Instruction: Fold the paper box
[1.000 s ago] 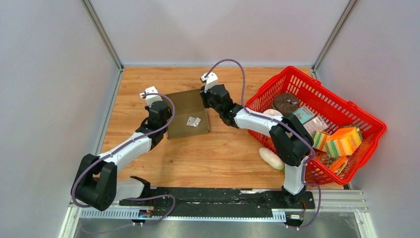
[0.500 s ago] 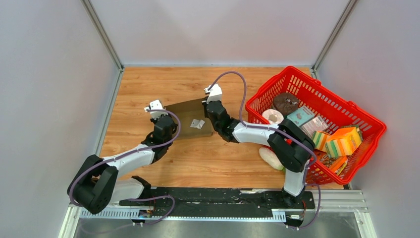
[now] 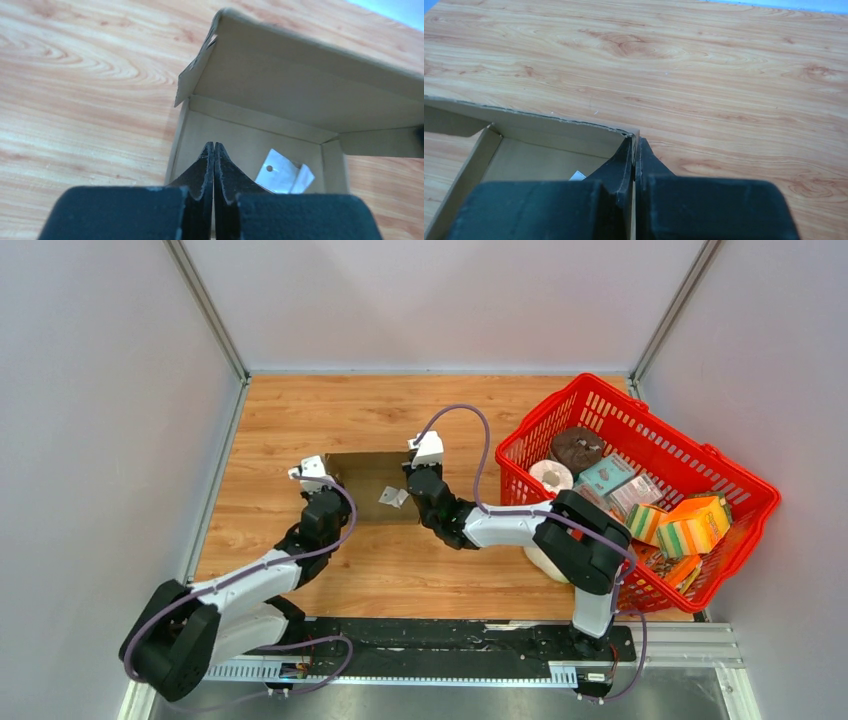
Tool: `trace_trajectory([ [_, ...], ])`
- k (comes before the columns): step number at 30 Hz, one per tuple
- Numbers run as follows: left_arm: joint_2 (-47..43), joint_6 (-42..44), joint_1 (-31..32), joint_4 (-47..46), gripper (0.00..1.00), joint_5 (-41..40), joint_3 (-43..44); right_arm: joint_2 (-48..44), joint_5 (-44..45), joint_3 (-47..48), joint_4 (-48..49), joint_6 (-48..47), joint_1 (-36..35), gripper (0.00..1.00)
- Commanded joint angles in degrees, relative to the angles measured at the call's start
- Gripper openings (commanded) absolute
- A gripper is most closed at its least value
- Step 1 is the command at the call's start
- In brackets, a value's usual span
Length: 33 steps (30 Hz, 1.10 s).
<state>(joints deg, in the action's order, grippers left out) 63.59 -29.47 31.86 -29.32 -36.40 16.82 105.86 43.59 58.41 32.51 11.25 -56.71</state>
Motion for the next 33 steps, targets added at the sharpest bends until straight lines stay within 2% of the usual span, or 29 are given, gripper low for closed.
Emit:
trace_trajectory([
  [1, -10.0, 4.5, 0.1, 11.6, 0.05, 5.5, 5.0, -1.3, -0.2, 0.9, 3.9, -6.6, 0.3, 0.00],
  [2, -14.0, 5.5, -0.1, 13.9, 0.20, 6.4, 6.1, -1.8, -2.3, 0.9, 3.4, -7.8, 0.5, 0.00],
  [4, -17.6, 7.2, -2.8, 15.7, 0.32, 11.8, 5.6, -2.9, -3.5, 0.7, 2.6, -9.7, 1.0, 0.00],
  [5, -20.4, 7.2, -4.2, 15.6, 0.41, 14.0, 4.7, -3.4, -5.4, 0.7, 2.0, -10.0, 1.3, 0.00],
  [8, -22.6, 5.8, -10.2, 14.4, 0.50, 20.7, 2.4, -5.0, -9.1, 0.3, 0.3, -10.5, 2.7, 0.00],
  [9, -22.3, 5.8, -11.5, 11.3, 0.51, 24.6, 1.8, -5.3, -10.2, 0.3, -0.8, -10.3, 3.3, 0.00],
  [15, -11.8, 5.0, -16.8, 4.9, 0.56, 34.8, 2.3, -5.9, -25.2, 3.9, -9.6, -9.7, 9.2, 0.00],
  [20, -2.1, 6.4, -18.1, 1.5, 0.60, 36.1, 6.6, -4.9, -36.6, 6.3, -13.7, -8.5, 14.0, 0.00],
  [26, 5.7, 11.4, -18.3, 2.0, 0.53, 39.7, 13.0, -2.9, -38.5, 9.4, -16.4, -8.4, 15.7, 0.00],
  [33, 6.7, 16.1, -18.3, 8.2, 0.51, 33.9, 17.2, -1.7, -38.7, 10.8, -17.8, -8.4, 15.8, 0.00],
])
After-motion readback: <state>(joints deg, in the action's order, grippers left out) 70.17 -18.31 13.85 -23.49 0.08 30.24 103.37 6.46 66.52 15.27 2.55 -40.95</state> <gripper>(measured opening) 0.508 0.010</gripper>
